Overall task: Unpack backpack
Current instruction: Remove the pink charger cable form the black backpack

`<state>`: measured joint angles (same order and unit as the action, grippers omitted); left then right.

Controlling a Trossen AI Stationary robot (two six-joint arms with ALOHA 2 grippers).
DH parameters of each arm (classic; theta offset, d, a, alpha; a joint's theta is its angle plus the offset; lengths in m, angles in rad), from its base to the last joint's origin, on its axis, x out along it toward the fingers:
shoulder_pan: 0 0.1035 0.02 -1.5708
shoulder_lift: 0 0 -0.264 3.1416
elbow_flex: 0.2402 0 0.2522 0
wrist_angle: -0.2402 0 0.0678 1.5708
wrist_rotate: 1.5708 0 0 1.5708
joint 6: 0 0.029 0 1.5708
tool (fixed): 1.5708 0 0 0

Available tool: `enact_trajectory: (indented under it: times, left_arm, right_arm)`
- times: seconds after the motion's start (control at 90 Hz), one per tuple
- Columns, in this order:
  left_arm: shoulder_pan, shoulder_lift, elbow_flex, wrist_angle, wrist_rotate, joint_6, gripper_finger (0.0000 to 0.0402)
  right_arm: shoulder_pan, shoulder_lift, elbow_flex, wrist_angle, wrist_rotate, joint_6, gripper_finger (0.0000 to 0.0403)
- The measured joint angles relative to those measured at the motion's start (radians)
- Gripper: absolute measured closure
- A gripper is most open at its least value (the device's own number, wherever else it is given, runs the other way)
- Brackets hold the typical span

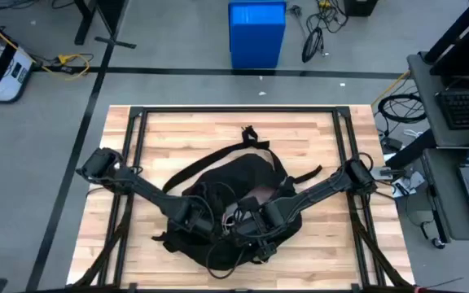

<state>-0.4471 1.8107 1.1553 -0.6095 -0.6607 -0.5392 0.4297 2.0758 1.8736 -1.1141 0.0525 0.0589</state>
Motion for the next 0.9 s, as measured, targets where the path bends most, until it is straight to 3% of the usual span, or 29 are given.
enact_trajectory:
  times: [0.133,0.367,0.678,0.9]
  left_arm:
    - [0.006,0.000,0.000,-0.004,-0.045,0.005,0.0108]
    - [0.008,0.000,0.000,-0.062,-0.124,-0.006,0.0232]
    - [0.011,-0.006,0.000,-0.225,-0.220,-0.136,0.0383]
    - [0.010,-0.008,0.000,-0.238,-0.220,-0.138,0.0392]
  right_arm:
    - [0.000,0.000,0.000,0.001,0.000,-0.001,0.0403]
    - [0.000,0.000,0.000,0.003,0.000,-0.003,0.0403]
    - [0.001,0.000,0.000,0.005,-0.006,-0.006,0.0403]
    - [0.001,0.000,0.000,0.005,-0.006,-0.006,0.0403]
